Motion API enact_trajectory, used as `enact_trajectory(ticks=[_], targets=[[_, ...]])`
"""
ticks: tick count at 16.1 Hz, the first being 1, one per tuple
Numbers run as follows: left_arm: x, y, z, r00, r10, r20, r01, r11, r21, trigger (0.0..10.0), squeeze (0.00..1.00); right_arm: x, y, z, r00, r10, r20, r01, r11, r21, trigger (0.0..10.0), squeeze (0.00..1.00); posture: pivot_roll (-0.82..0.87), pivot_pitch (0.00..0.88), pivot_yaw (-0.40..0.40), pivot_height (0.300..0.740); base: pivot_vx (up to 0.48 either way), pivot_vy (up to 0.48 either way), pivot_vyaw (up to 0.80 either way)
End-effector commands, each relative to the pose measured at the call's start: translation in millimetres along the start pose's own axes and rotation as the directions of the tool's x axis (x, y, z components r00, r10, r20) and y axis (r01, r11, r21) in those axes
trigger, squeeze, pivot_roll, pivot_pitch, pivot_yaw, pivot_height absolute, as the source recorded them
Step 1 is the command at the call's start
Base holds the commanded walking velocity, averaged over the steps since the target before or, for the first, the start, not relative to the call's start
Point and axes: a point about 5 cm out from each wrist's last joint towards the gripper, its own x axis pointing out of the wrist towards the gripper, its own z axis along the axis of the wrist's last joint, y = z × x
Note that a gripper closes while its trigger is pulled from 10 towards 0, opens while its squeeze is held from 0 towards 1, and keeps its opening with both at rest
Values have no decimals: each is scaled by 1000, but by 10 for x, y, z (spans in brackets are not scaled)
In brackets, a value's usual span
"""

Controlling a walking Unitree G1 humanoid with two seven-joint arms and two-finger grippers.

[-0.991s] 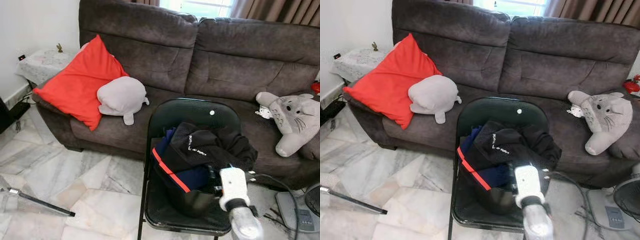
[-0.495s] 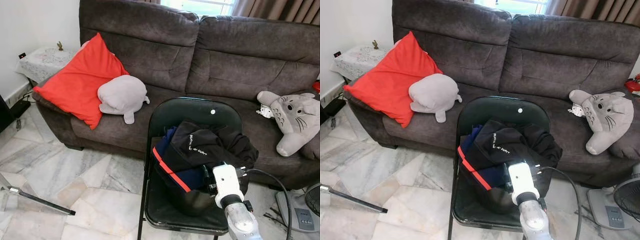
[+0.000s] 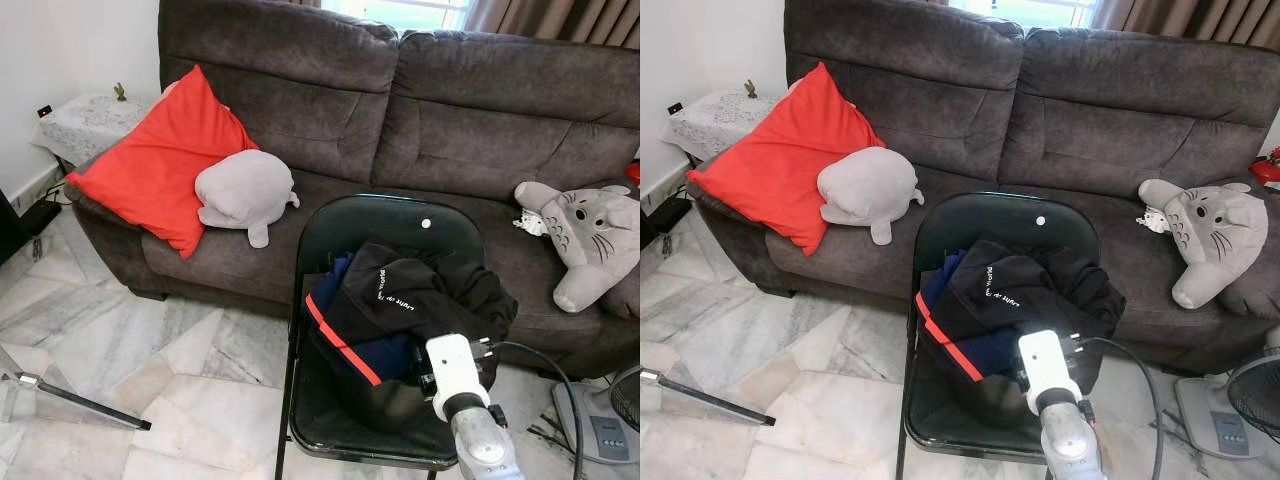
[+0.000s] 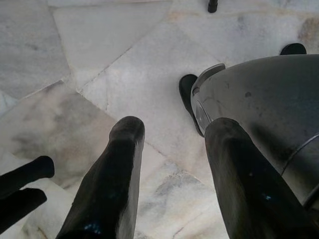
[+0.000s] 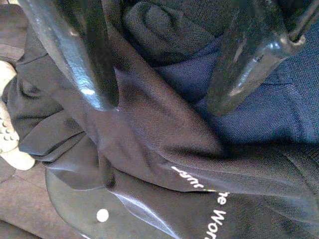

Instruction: Hang hanger

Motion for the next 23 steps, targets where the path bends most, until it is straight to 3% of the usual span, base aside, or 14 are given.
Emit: enact_trajectory(ticks=[1, 2, 10, 13, 15, 18, 20, 22, 23], targets=[[-12, -22, -66, 999, -11, -30, 11, 1000, -5, 10000, 0, 2, -50, -49, 999, -23, -28, 23, 1000, 9, 3098, 0, 6, 69, -61, 740, 0, 0, 0], [-12, -21, -66, 999, -11, -30, 11, 1000, -4, 10000, 0, 0, -51, -49, 999, -27, -26, 28, 1000, 13, 0, 0, 6, 70, -61, 740, 0, 0, 0], [-12, -24, -66, 999, -20, -32, 20, 1000, 3, 10000, 0, 6, -53, -51, 999, -33, -31, 34, 999, 11, 0, 0, 6, 70, -60, 740, 0, 0, 0], [-12, -25, -68, 999, -21, -34, 21, 1000, 3, 10000, 0, -13, -150, -45, 994, -104, -25, 104, 994, 10, 0, 0, 2, 72, -60, 740, 0, 0, 0], [-12, -27, -66, 999, -22, -33, 22, 1000, 4, 10000, 0, -67, -293, -49, 976, -216, -26, 216, 976, 20, 0, 0, -1, 73, -60, 740, 0, 0, 0], [-11, -26, -64, 999, -23, -32, 24, 1000, 6, 10000, 0, -314, -618, -104, 890, -452, -60, 454, 891, 24, 0, 0, -12, 75, -58, 740, 0, 0, 0], [-11, -26, -62, 999, -25, -32, 26, 1000, 9, 10000, 0, -433, -703, -129, 858, -508, -71, 510, 860, 14, 0, 0, -15, 75, -56, 740, 0, 0, 0], [-10, -23, -59, 999, -28, -32, 29, 1000, 13, 10000, 0, -666, -864, -166, 790, -606, -96, 609, 793, -5, 0, 0, -24, 76, -55, 740, 0, 0, 0], [-10, -23, -58, 999, -29, -32, 30, 999, 14, 10000, 0, -717, -904, -175, 775, -624, -102, 626, 780, -14, 0, 0, -27, 75, -53, 740, 0, 0, 0]])
